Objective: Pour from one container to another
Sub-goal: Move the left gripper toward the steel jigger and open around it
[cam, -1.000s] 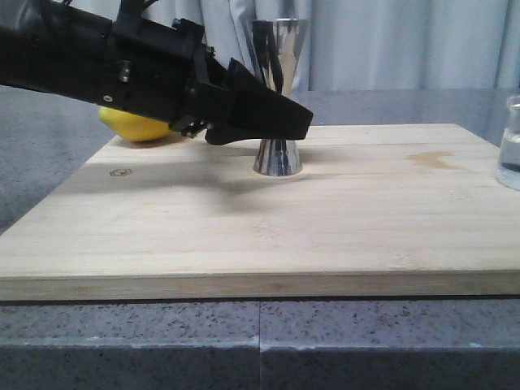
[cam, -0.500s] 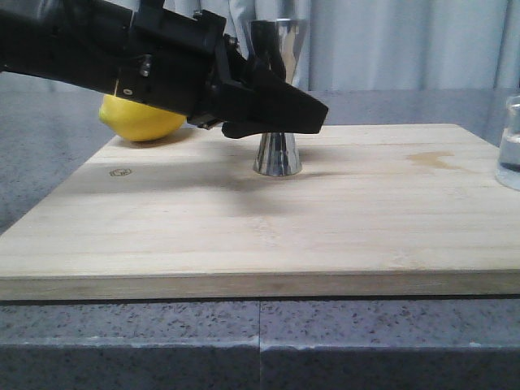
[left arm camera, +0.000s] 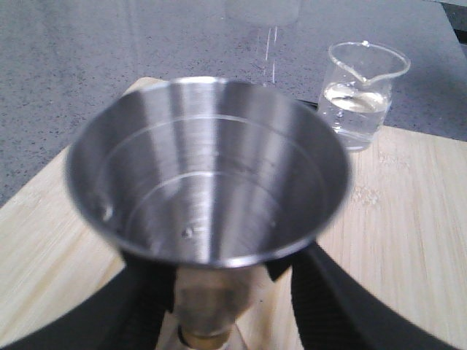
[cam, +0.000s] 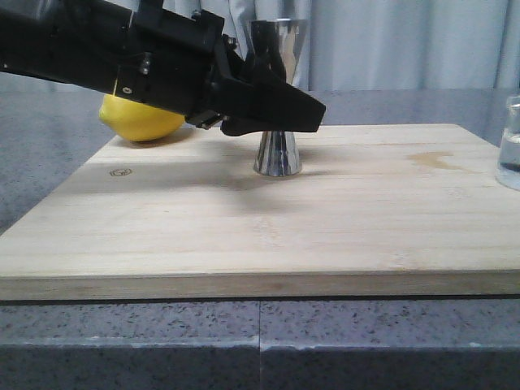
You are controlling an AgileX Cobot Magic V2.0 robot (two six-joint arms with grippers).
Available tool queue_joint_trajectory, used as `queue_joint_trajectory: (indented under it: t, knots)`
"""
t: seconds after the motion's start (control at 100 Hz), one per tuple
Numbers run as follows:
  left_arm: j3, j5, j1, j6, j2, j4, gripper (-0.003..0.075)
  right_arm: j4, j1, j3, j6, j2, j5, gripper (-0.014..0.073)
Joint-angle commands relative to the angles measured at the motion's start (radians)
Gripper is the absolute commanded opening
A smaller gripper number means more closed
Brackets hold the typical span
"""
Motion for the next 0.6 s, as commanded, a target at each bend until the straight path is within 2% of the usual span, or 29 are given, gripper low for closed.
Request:
queue_joint_trajectory:
  t: [0.0,0.46,0.59]
  knots:
    - [-0.03,0.049,-0.005,-0.028,-0.035,-0.037,0.0345,-0.002,-0.005,-0.036,-0.007,0.012,-0.075,0.0541]
    - [-0.03,0.03,0.013,-0.045,-0.035,-0.005,0.0345,-0.002,-0.005,-0.036,-0.007,0.012,-0.075,0.0541]
    - [-0.03,0.111,0.053,-0.071,-0.035,-0.005,0.0345,-0.002,-0.005,-0.036,-0.007,0.012,-0.075,0.0541]
